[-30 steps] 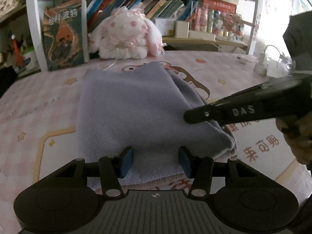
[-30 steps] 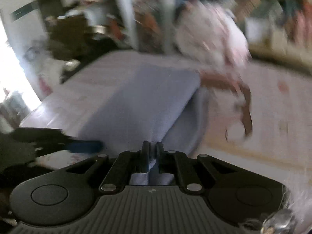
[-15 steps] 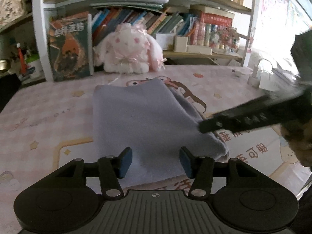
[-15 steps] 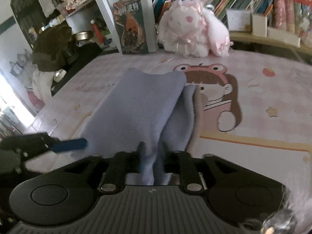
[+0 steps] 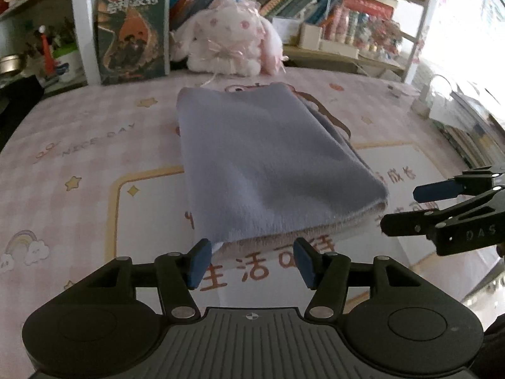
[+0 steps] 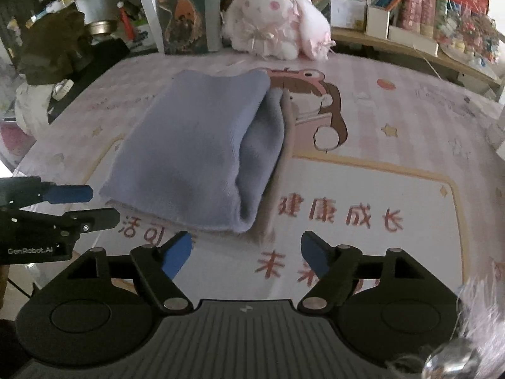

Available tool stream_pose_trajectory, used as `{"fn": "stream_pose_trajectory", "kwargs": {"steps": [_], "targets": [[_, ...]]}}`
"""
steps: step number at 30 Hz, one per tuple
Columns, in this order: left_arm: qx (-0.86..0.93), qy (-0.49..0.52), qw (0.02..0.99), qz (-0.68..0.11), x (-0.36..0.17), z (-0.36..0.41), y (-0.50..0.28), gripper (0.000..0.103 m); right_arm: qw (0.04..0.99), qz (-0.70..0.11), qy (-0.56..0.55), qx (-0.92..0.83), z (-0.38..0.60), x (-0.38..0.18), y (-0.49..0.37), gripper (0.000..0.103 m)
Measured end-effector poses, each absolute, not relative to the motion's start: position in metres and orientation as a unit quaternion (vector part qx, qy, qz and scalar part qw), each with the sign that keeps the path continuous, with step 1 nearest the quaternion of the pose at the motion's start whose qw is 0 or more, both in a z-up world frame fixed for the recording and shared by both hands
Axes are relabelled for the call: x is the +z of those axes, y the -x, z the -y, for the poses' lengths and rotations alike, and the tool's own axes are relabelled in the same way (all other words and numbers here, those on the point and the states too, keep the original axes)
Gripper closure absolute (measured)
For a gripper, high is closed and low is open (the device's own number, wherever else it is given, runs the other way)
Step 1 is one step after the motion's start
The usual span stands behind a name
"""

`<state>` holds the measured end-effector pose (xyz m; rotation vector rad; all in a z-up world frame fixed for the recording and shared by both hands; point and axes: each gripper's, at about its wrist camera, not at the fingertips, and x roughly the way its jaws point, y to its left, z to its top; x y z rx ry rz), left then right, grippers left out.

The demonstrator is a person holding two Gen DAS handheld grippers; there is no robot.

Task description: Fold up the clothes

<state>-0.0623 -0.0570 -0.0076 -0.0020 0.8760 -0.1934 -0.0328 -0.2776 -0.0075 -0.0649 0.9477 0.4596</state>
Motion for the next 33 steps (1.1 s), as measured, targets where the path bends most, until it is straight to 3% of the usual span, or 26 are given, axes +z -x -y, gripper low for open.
{"fn": "stream_pose_trajectory", "kwargs": {"steps": [21,33], "targets": [[-0.123,0.035,0.888,-0.442,-0.011,0.024,0.063,0.038,0.858,-0.476,0.041,0.188,0.252,-0.013,0.059,0.024],[-0.073,0.113,0.901,-0.412,0.000,-0.017,0.011,0.038,0.867,-0.467,-0.082,0.152,0.273,-0.012,-0.001,0.021]]}}
